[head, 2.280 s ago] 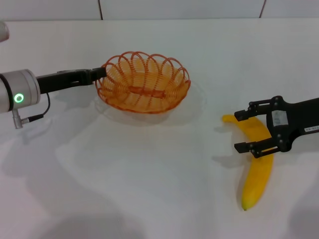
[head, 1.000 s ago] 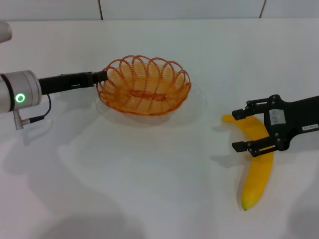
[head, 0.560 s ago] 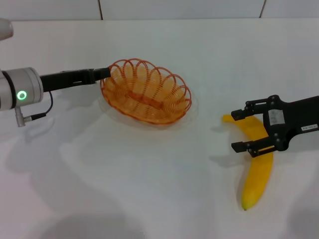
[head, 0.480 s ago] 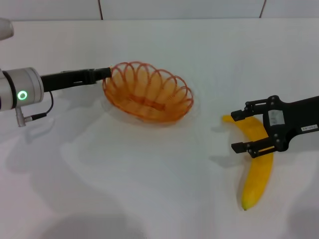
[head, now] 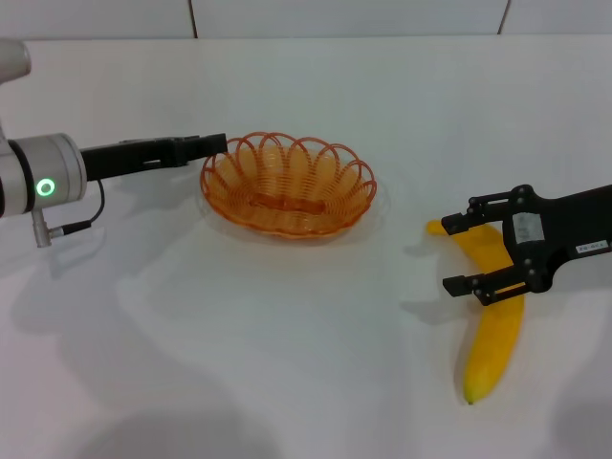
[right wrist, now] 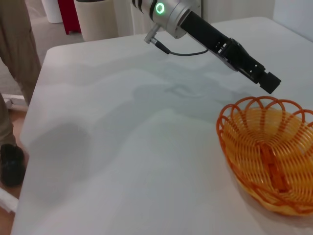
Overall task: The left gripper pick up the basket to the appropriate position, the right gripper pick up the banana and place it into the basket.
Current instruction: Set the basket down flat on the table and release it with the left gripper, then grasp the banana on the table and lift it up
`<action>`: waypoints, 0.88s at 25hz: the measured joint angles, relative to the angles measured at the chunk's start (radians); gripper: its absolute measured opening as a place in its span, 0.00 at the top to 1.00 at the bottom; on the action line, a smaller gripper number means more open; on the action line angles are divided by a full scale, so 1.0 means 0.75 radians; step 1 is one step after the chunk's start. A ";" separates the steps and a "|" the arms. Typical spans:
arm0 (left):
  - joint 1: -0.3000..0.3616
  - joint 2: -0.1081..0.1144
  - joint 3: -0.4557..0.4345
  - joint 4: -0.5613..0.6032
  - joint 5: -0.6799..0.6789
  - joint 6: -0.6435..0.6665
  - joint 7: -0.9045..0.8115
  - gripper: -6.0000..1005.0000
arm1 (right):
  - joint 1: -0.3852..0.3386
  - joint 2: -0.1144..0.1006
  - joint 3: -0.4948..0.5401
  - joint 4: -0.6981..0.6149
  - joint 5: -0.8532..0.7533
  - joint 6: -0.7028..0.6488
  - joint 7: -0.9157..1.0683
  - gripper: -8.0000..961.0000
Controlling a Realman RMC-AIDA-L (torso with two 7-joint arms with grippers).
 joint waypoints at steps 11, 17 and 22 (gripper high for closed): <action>0.067 -0.009 -0.010 0.137 -0.148 0.141 0.232 0.29 | -0.002 0.022 0.013 -0.019 0.018 0.000 0.041 0.15; 0.160 -0.010 -0.009 0.176 -0.454 0.373 0.644 0.24 | -0.001 0.057 -0.011 -0.135 0.080 -0.004 0.189 0.15; 0.214 -0.007 -0.011 0.181 -0.575 0.459 0.755 0.24 | -0.041 0.066 -0.140 -0.257 0.190 -0.002 0.315 0.15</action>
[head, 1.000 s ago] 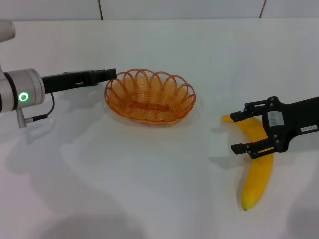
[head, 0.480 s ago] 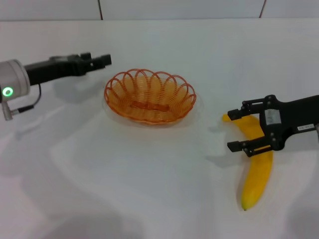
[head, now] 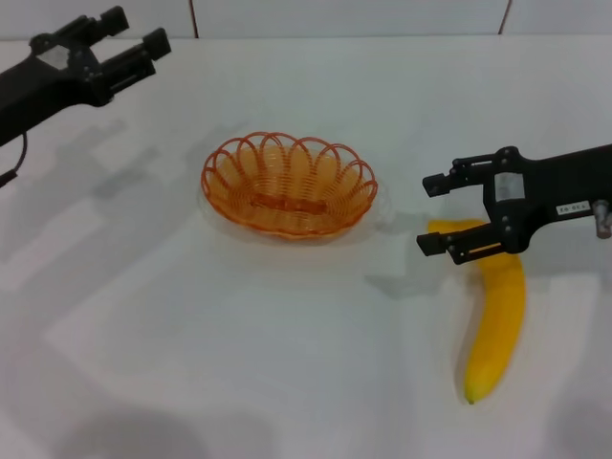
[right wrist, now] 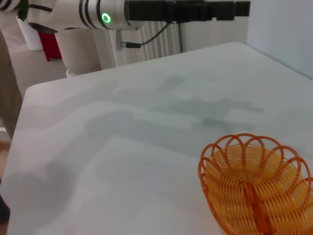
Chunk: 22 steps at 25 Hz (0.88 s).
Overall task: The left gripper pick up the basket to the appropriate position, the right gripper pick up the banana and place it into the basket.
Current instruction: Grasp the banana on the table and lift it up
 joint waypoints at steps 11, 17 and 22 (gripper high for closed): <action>-0.017 0.006 0.010 -0.001 0.161 -0.048 -0.123 0.24 | -0.252 0.000 -0.701 -0.581 0.144 0.361 0.523 0.16; -0.004 0.000 0.011 -0.002 0.344 -0.126 -0.133 0.24 | -0.276 0.003 -0.839 -0.736 -0.031 0.454 0.755 0.17; 0.057 -0.005 0.010 -0.011 0.376 -0.144 -0.038 0.24 | -0.279 0.001 -0.863 -0.761 -0.084 0.467 0.833 0.18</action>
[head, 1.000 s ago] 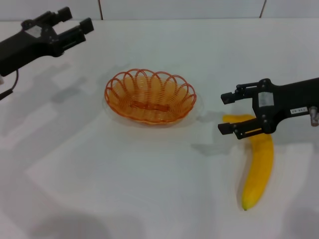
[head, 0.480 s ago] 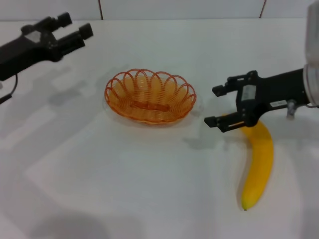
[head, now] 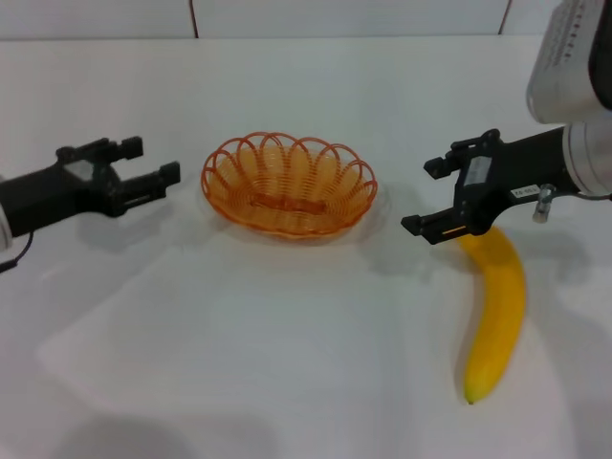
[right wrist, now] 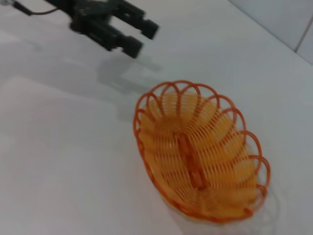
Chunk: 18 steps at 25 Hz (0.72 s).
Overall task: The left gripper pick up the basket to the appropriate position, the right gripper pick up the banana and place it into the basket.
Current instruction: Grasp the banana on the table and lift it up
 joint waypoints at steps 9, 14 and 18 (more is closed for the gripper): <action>0.032 -0.003 -0.014 -0.059 -0.037 0.010 0.186 0.25 | 0.007 -0.002 -0.024 -0.002 -0.209 -0.006 0.153 0.20; 0.037 0.000 -0.017 -0.093 -0.057 0.007 0.222 0.25 | 0.018 -0.005 -0.066 -0.010 -0.302 -0.028 0.246 0.21; 0.040 0.001 -0.018 -0.098 -0.059 -0.001 0.227 0.25 | 0.036 -0.006 -0.145 -0.026 -0.381 -0.064 0.333 0.21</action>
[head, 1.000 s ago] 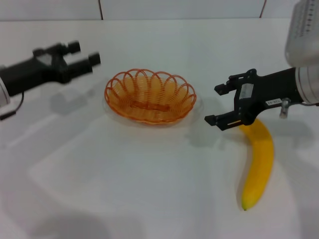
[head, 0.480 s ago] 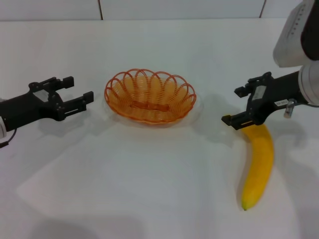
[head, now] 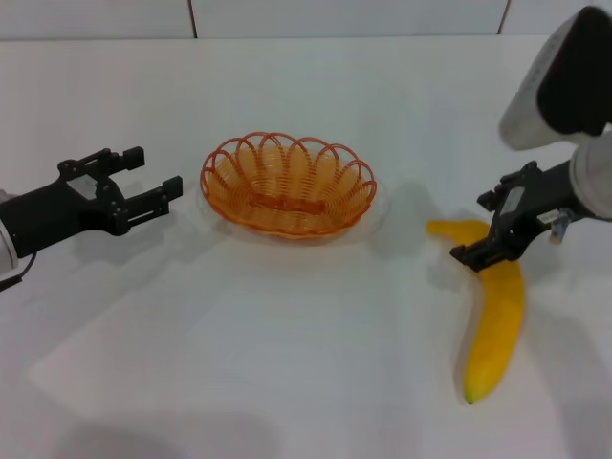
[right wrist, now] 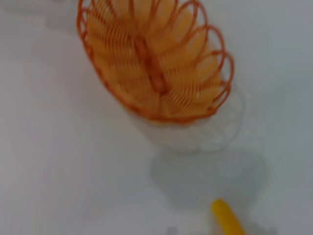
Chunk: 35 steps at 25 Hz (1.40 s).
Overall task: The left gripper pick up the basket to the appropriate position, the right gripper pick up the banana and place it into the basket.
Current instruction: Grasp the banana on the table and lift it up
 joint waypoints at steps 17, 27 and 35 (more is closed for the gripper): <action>-0.007 0.001 0.000 -0.006 -0.009 -0.001 0.003 0.25 | 0.079 -0.001 -0.135 0.049 -0.143 -0.035 0.138 0.24; -0.017 -0.001 0.002 -0.007 -0.009 -0.001 0.003 0.25 | 0.121 0.000 -0.139 0.127 -0.171 -0.031 0.143 0.26; -0.018 -0.002 0.000 -0.008 -0.010 -0.001 0.003 0.25 | 0.149 0.000 -0.139 0.186 -0.172 -0.020 0.143 0.27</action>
